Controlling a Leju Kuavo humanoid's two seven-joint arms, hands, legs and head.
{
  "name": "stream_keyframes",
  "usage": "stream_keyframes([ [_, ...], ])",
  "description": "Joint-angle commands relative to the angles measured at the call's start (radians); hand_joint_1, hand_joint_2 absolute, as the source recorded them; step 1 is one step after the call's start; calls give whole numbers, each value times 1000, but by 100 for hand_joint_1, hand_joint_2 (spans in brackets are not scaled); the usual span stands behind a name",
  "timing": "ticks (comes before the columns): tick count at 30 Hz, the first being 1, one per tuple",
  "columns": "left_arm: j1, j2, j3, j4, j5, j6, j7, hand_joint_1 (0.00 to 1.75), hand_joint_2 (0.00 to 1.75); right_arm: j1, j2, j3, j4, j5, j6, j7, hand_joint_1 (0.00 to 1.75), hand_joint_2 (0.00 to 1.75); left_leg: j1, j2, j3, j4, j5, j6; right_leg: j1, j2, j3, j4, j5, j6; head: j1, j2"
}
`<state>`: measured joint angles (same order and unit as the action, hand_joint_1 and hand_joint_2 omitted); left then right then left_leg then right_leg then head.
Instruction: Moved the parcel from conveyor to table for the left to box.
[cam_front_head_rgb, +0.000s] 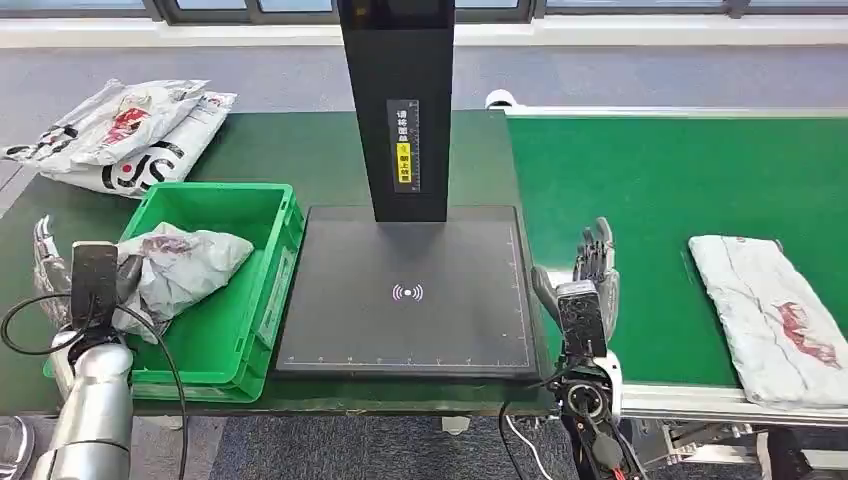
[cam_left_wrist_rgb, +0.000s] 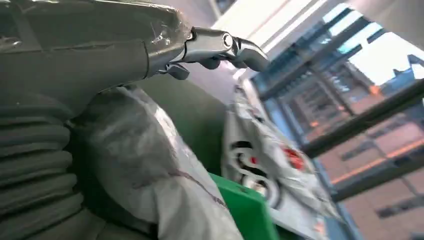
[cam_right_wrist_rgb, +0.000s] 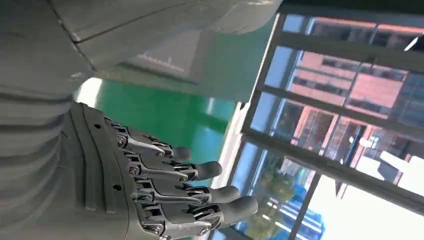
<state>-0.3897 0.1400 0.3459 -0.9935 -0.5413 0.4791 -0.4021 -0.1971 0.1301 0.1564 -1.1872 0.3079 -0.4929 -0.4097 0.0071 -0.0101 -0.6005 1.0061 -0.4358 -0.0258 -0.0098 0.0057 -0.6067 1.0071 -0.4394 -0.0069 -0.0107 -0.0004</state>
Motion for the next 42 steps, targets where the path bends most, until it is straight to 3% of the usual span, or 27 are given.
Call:
stream_keyframes([
  [1, 25, -29, -176, -192, -28, 17, 53, 0, 175, -30, -36, -75, 46, 19, 2, 20, 0, 175, 0, -3, 0, -1, 0, 1, 0, -4, 2, -2, -1, 1, 0, 0],
  [20, 35, -21, -187, -201, -34, 29, 53, 0, 175, -31, -38, -75, 42, 28, 6, 25, 0, 175, 1, 1, 0, -1, -3, 0, 2, 0, 0, -2, -2, 0, 0, 0],
  [27, 69, -17, -202, -243, -163, 90, 147, 0, 175, -83, -52, -95, 144, 59, 29, 50, 0, 175, 1, 3, 0, -1, -3, 0, 2, 1, 0, -3, -1, 0, 0, 0],
  [31, 43, 92, -255, -119, -408, -225, 376, 0, 175, -104, -75, -104, 189, 109, 64, 85, 0, 175, 2, 2, 2, -3, -2, 0, 2, 1, 2, -4, -1, 0, 0, 0],
  [37, 46, 100, -216, -120, -352, -266, 326, 0, 175, -113, -82, -108, 194, 112, 75, 90, 0, 175, 1, 5, -1, -1, -3, -1, 2, 4, -3, -1, -1, -1, 0, 0],
  [38, 24, 309, -333, -155, -430, -510, 421, 0, 175, -91, -106, -97, 168, 141, 93, 135, 0, 175, 2, 5, 0, -2, -3, 0, 2, 3, -2, -3, 0, -1, 0, 0],
  [40, 5, 503, -276, -197, -334, -710, 340, 0, 175, -73, -117, -110, 141, 153, 115, 145, 0, 175, 3, 4, 0, -1, -3, -1, 2, 3, -1, -2, -1, -2, 0, 0],
  [42, -22, 570, -228, -210, -291, -810, 271, 0, 175, -66, -113, -127, 124, 170, 122, 161, 0, 175, 6, 12, -5, 4, -6, -3, 6, 11, -9, 3, -1, -4, 0, 0],
])
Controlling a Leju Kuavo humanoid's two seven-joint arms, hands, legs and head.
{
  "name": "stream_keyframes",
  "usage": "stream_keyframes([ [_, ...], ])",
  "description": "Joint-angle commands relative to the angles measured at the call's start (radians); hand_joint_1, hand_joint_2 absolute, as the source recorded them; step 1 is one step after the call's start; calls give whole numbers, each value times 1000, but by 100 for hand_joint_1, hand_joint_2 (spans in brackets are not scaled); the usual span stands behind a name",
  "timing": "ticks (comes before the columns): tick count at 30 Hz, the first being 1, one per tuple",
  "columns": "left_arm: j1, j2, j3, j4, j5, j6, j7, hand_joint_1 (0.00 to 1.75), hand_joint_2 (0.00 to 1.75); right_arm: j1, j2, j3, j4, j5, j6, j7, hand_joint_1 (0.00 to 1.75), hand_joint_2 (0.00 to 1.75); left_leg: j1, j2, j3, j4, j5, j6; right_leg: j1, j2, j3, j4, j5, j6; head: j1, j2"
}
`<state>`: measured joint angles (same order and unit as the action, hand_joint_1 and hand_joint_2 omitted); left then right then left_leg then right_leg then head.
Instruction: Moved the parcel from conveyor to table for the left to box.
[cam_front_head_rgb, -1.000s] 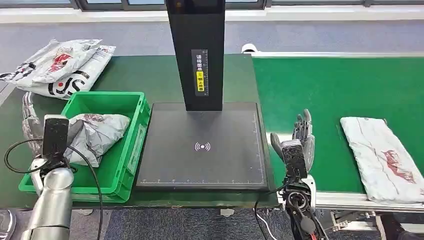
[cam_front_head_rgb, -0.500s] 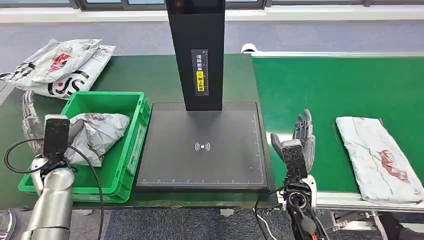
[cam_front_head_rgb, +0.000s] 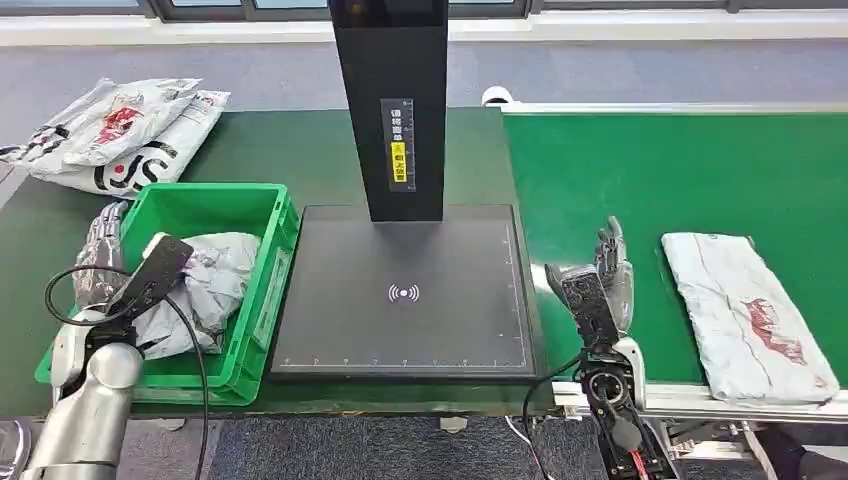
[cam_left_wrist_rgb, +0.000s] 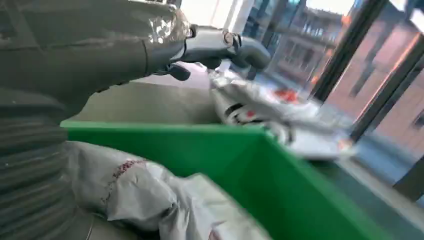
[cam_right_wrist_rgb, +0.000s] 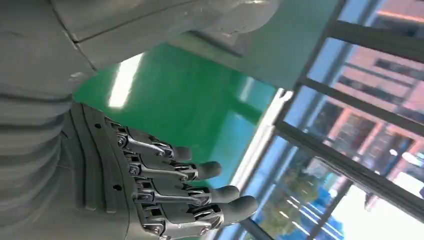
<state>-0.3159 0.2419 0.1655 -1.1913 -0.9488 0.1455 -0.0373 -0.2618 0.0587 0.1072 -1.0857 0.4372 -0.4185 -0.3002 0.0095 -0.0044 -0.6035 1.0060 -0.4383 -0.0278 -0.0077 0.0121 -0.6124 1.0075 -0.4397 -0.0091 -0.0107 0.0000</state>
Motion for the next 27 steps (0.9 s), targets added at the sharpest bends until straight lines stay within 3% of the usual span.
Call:
stream_keyframes([
  [1, -129, 493, -53, -11, 124, -533, -112, 0, 175, 1, -39, -87, 15, 52, 50, 60, 0, 175, 4, 4, -1, 4, -3, -1, 4, 3, -1, 2, -1, -1, 0, 0],
  [4, -220, 586, -128, -3, 169, -678, -148, 0, 175, 15, -24, -121, -14, 88, 66, 79, 0, 175, 8, 6, -3, 2, -2, -6, 5, 5, -6, 2, 2, -6, 0, 0],
  [9, -467, 620, -304, 123, 292, -781, -176, 0, 175, 45, -17, -173, -40, 127, 94, 77, 0, 175, 11, 2, -4, 2, 0, -8, 8, 1, -5, 1, 1, -7, 0, 0],
  [12, -521, 687, -373, 151, 377, -816, -191, 0, 175, 37, -24, -178, -20, 132, 104, 60, 0, 175, 11, -1, -3, 2, -1, -7, 8, -2, -3, 2, 0, -7, 0, 0],
  [17, -514, 700, -382, 146, 388, -808, -191, 0, 175, 34, -24, -176, -18, 133, 106, 59, 0, 175, 9, 5, 0, -1, 0, -7, 6, 4, -2, -1, 2, -7, 0, 0],
  [18, -546, 695, -388, 162, 399, -809, -180, 0, 175, 35, -26, -176, -19, 132, 106, 61, 0, 175, 9, 6, 0, -1, 0, -8, 6, 5, -2, 0, 2, -8, 0, 0],
  [23, -925, 586, -467, 422, 516, -869, -181, 0, 175, 128, -26, -208, -115, 124, 111, 77, 0, 175, 11, -1, -4, 1, 1, -9, 8, -1, -5, 1, 2, -8, 0, 0],
  [26, -981, 572, -440, 479, 619, -897, -189, 0, 175, 123, -22, -214, -113, 122, 115, 74, 0, 175, 10, -5, -2, 0, 1, -8, 8, -6, -2, 0, 1, -8, 0, 0],
  [27, -969, 538, -375, 519, 700, -899, -185, 0, 175, 111, -16, -216, -105, 119, 114, 72, 0, 175, 10, -2, -4, 0, 1, -9, 7, -3, -3, 0, 1, -8, 0, 0],
])
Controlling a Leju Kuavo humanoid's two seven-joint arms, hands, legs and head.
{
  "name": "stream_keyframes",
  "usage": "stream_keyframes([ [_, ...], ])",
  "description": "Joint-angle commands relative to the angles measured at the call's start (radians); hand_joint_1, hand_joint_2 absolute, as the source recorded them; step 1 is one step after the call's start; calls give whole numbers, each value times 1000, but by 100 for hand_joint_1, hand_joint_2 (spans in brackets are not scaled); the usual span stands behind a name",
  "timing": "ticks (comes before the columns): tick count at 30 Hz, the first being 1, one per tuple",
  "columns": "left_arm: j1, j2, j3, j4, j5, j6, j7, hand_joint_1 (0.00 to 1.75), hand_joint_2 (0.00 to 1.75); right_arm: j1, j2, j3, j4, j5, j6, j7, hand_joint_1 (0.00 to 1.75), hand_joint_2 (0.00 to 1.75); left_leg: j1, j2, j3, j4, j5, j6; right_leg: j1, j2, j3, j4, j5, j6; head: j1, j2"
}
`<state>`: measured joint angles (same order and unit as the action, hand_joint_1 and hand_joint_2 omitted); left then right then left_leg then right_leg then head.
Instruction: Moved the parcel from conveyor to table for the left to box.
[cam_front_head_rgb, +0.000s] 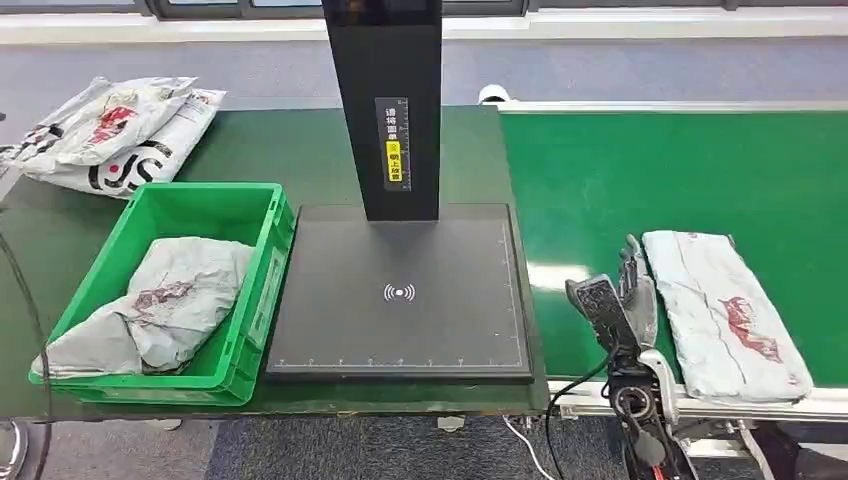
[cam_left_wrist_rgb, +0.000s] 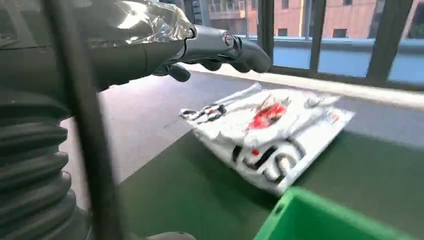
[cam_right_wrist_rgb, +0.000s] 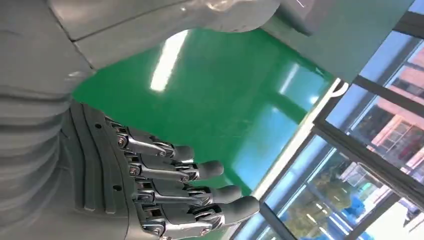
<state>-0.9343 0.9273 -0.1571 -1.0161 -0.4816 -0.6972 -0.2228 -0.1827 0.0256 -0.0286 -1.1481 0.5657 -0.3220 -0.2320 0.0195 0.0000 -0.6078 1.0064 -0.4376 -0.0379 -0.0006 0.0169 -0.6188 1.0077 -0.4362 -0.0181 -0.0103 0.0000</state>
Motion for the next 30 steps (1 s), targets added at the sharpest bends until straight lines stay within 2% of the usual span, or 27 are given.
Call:
stream_keyframes([
  [1, -282, -180, -26, 319, 249, -2, 2, 0, 175, 17, 24, -82, -32, -11, 15, 0, 0, 175, 0, -8, 2, -1, 0, 2, 0, -9, 6, -1, -2, 2, 0, 0],
  [2, -235, -191, -42, 305, 247, -9, -5, 0, 175, 4, 24, -76, -17, -9, 18, 2, 0, 175, -1, -4, 2, -1, 0, 2, -1, -6, 3, 0, -1, 1, 0, 0],
  [3, -181, -185, -56, 276, 261, -22, -28, 0, 175, -13, 22, -68, 8, -6, 20, 5, 0, 175, -3, -6, 6, -5, 2, 2, -2, -8, 7, -3, -1, 2, 0, 0],
  [4, -107, -132, -107, 198, 262, -53, -74, 0, 175, -47, 16, -49, 54, -3, 28, 5, 0, 175, -3, -3, 6, -4, 1, 2, -3, -4, 6, -2, -1, 1, 0, 0],
  [5, -67, -170, -66, 198, 314, -47, -54, 0, 175, -60, 18, -47, 72, 7, 7, 5, 0, 175, -4, -3, 9, -7, 2, 2, -4, -5, 9, -4, -1, 2, 0, 0],
  [6, -15, -216, -60, 160, 289, -4, -33, 0, 175, -64, 22, -46, 73, 6, 7, 5, 0, 175, -4, -4, 8, -6, 2, 2, -4, -6, 9, -4, -1, 2, 0, 0],
  [8, 83, -365, -79, 145, 251, 94, -60, 0, 175, -58, 31, -47, 53, 21, -26, -3, 0, 175, -5, -1, 9, -6, 1, 3, -5, -3, 9, -3, 0, 2, 0, 0],
  [9, 133, -437, -94, 145, 236, 156, -58, 0, 175, -63, 34, -45, 54, 23, -26, -3, 0, 175, -5, -7, 9, -8, 3, 2, -5, -8, 11, -5, 0, 2, 0, 0],
  [10, 149, -461, -104, 145, 225, 187, -58, 0, 175, -64, 35, -45, 56, 24, -27, -3, 0, 175, -6, -8, 10, -7, 3, 2, -6, -9, 10, -4, -1, 2, 0, 0],
  [12, 159, -469, -120, 140, 212, 213, -63, 0, 175, -70, 35, -45, 64, 31, -37, -7, 0, 175, -9, -13, 11, -9, 5, 4, -8, -14, 12, -6, -1, 3, 0, 0],
  [14, 217, -577, -87, 125, 225, 273, -105, 0, 175, -92, 31, -43, 93, 54, -67, -12, 0, 175, -7, -17, 8, -5, 5, 5, -6, -18, 13, -4, -2, 4, 0, 0],
  [16, 276, -760, -74, 152, 215, 384, -136, 0, 175, -142, 19, -41, 159, 64, -105, -14, 0, 175, -7, -17, 8, -6, 5, 6, -7, -19, 14, -5, -1, 4, 0, 0],
  [17, 279, -812, -85, 173, 203, 432, -149, 0, 175, -152, 16, -41, 176, 68, -121, -15, 0, 175, -7, -12, 9, -6, 4, 6, -6, -14, 13, -6, 0, 5, 0, 0],
  [19, 274, -911, -81, 237, 242, 495, -177, 0, 175, -162, 14, -47, 218, 102, -178, -9, 0, 175, -10, -16, 8, -5, 5, 6, -10, -17, 12, -3, 0, 5, 0, 0],
  [21, 279, -989, -70, 287, 295, 555, -213, 0, 175, -180, -6, -47, 303, 168, -267, 5, 0, 175, -12, -14, 6, -3, 4, 7, -12, -15, 10, -2, 0, 5, -1, 0],
  [22, 278, -995, -81, 299, 300, 567, -219, 0, 175, -188, -7, -50, 327, 166, -276, -5, 0, 175, -13, -20, 9, -5, 6, 9, -12, -22, 15, -6, 0, 8, 0, 0],
  [23, 279, -997, -87, 302, 303, 572, -222, 0, 175, -192, -9, -51, 337, 162, -280, -13, 0, 175, -12, -21, 6, -2, 5, 9, -11, -22, 14, -5, -1, 9, 0, 0],
  [24, 280, -990, -94, 298, 309, 577, -225, 0, 175, -197, -9, -55, 353, 157, -284, -25, 0, 175, -12, -14, 6, -2, 3, 9, -11, -15, 11, -4, 0, 8, 0, 0],
  [25, 279, -983, -94, 295, 317, 576, -225, 0, 175, -199, -8, -56, 355, 156, -284, -28, 0, 175, -13, -18, 6, -2, 3, 10, -12, -19, 14, -5, -1, 9, 0, 0],
  [26, 278, -977, -91, 293, 321, 571, -224, 0, 175, -199, -7, -55, 354, 157, -284, -28, 0, 175, -12, -13, 4, 0, 1, 11, -12, -14, 11, -3, 0, 9, 0, 0],
  [29, 276, -971, -89, 290, 324, 565, -223, 0, 175, -199, -6, -55, 351, 157, -284, -27, 0, 175, -12, -12, 4, 0, 0, 12, -12, -14, 11, -3, -1, 10, 0, 0],
  [30, 283, -979, -76, 287, 355, 530, -202, 0, 175, -198, -13, -47, 354, 196, -311, 4, 0, 175, -13, -11, 4, 0, 1, 11, -13, -13, 9, -3, 0, 9, 0, 0],
])
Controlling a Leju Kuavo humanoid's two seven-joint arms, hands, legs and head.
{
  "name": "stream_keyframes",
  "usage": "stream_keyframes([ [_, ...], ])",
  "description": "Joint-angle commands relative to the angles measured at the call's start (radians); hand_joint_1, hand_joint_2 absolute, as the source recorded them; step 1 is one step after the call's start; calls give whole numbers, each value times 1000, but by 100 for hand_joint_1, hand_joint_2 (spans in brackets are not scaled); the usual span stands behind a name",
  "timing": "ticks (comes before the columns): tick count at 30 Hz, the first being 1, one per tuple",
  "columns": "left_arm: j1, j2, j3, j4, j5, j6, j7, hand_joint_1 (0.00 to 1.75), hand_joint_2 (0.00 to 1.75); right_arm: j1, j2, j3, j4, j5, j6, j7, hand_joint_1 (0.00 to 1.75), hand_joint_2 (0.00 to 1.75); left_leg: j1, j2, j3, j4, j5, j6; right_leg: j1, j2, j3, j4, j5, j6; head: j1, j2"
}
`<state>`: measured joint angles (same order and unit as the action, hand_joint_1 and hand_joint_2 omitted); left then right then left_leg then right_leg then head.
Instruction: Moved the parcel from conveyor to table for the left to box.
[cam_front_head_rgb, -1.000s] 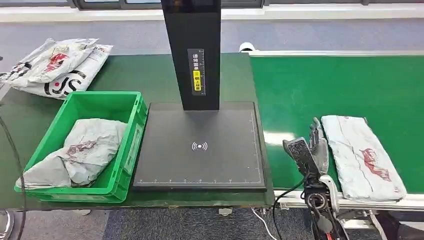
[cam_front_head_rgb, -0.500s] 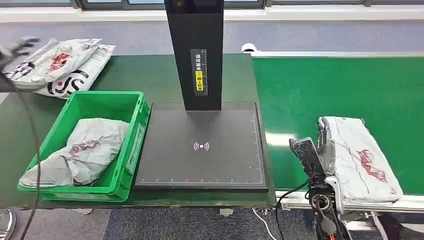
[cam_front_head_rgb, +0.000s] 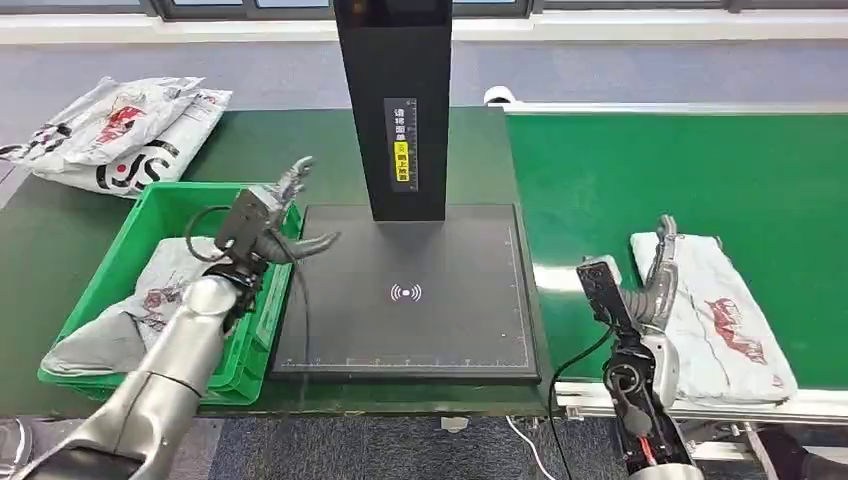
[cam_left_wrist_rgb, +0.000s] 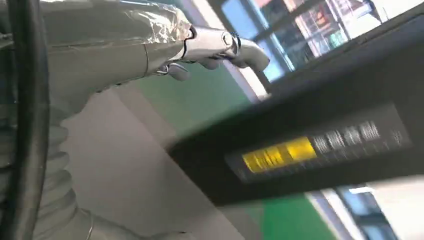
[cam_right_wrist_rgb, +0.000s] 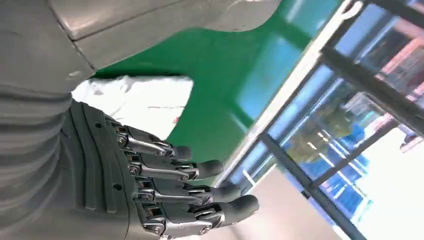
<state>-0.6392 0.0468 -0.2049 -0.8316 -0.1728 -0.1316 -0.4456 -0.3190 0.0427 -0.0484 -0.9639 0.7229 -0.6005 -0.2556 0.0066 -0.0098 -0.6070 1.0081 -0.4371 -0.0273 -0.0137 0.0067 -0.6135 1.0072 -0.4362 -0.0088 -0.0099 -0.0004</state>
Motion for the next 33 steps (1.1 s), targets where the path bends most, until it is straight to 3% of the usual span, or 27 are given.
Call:
stream_keyframes([
  [1, 1, -126, -24, 106, 48, -9, -1, 0, 175, -75, -38, -29, 210, 76, -66, 59, 0, 175, 1, -1, 4, -2, 0, 1, 1, -3, 5, -3, -1, 0, 0, 0],
  [3, 12, -181, -17, 144, 67, 16, -22, 0, 175, -87, -52, -66, 264, 169, -98, 104, 0, 175, 0, -2, 5, -3, 0, 1, 1, -3, 5, -3, -1, 0, 0, 0],
  [5, 13, -227, -25, 187, 79, 58, -57, 0, 175, -91, -45, -207, 292, 348, -98, 119, 0, 175, 0, -3, 3, -2, 0, 1, 1, -4, 4, -3, -1, 0, 0, 0],
  [8, 3, -260, -23, 225, 117, 75, -75, 0, 175, -109, -65, -307, 345, 552, -98, 192, 0, 175, 0, -9, 4, -3, 1, 3, 0, -11, 7, -4, -2, 2, 0, 0],
  [13, -2, -264, -8, 248, 178, 83, -65, 0, 175, -168, -108, -312, 553, 743, -98, 413, 0, 175, 0, -4, 3, -2, 0, 3, 3, -5, 6, -3, -2, 3, 0, 0],
  [19, 15, -247, -2, 277, 190, 91, -64, 0, 175, -188, -144, -261, 698, 848, -69, 634, 0, 175, -2, -1, 4, -3, -1, 5, 1, -2, 6, -4, -1, 4, 0, 0],
  [26, 8, -230, 14, 296, 195, 106, -74, 0, 175, -173, -154, -195, 710, 848, 89, 741, 0, 175, -3, 0, 2, -1, -2, 5, 1, -2, 3, -2, -2, 4, 0, 0],
  [33, 8, -230, 14, 296, 195, 106, -74, 0, 175, -173, -154, -195, 710, 848, 89, 741, 0, 175, -2, 1, 3, -1, -2, 5, 1, 0, 4, -2, -2, 4, 0, 0],
])
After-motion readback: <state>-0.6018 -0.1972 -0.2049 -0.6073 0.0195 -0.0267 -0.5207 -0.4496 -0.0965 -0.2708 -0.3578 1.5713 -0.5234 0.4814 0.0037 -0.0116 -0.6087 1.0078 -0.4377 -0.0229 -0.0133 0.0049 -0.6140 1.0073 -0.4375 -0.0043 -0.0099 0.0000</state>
